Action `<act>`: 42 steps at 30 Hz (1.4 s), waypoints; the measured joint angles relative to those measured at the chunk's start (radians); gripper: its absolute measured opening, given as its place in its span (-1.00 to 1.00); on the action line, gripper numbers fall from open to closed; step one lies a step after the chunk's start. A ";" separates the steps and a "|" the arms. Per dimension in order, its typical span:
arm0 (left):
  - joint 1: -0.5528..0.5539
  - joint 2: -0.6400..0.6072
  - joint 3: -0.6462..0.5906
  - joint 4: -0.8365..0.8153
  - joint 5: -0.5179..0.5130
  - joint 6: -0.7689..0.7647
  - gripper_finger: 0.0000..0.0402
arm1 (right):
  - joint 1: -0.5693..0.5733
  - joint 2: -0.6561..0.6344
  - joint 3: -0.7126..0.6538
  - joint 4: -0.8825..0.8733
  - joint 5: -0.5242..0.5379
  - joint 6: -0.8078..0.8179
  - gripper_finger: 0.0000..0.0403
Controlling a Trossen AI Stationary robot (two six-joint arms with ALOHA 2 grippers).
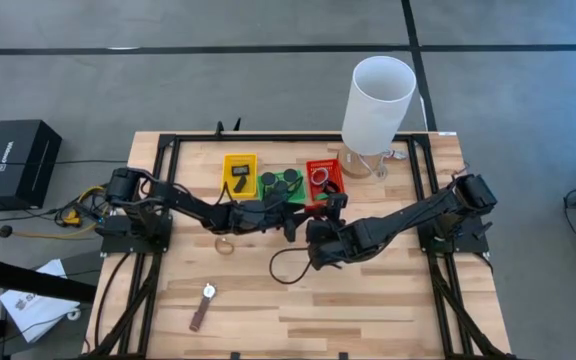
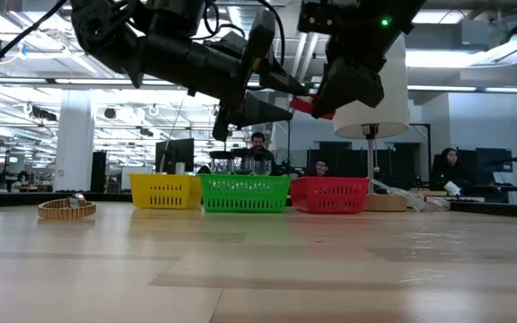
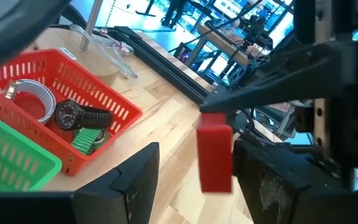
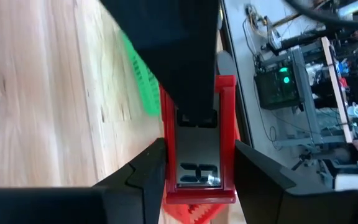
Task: Pick & Place Office items
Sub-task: Put the red digital clock into the yellow basket
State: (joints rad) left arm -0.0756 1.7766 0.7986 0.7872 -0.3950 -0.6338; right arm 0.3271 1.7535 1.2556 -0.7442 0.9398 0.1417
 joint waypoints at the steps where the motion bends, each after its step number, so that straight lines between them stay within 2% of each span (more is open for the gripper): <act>1: 0.001 0.000 0.000 0.000 0.000 0.000 -0.01 | 0.000 0.000 0.000 0.022 0.000 -0.012 -0.24; 7: -0.001 -0.001 0.000 0.000 0.001 0.000 -0.01 | 0.000 0.000 0.000 0.158 -0.028 -0.100 -0.25; 12: -0.002 -0.001 0.000 -0.001 0.001 0.000 -0.05 | 0.001 0.000 0.000 0.160 -0.030 -0.105 -0.25; 27: -0.003 -0.003 0.001 0.012 0.004 -0.011 -0.77 | -0.012 0.002 0.000 0.160 -0.025 -0.084 -0.22; 30: -0.002 -0.003 0.000 0.005 0.004 -0.003 -0.77 | -0.027 0.002 0.000 0.164 -0.058 -0.058 -0.19; 35: -0.002 -0.001 -0.002 -0.006 0.008 0.003 -0.66 | -0.044 0.002 0.000 0.165 -0.106 -0.053 -0.15; 42: -0.002 -0.001 -0.002 -0.005 0.009 0.030 -0.77 | -0.040 0.002 0.000 0.160 -0.109 -0.048 -0.01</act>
State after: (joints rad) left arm -0.0780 1.7760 0.7967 0.7821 -0.3862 -0.6040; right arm 0.2874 1.7554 1.2556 -0.5846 0.8309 0.0934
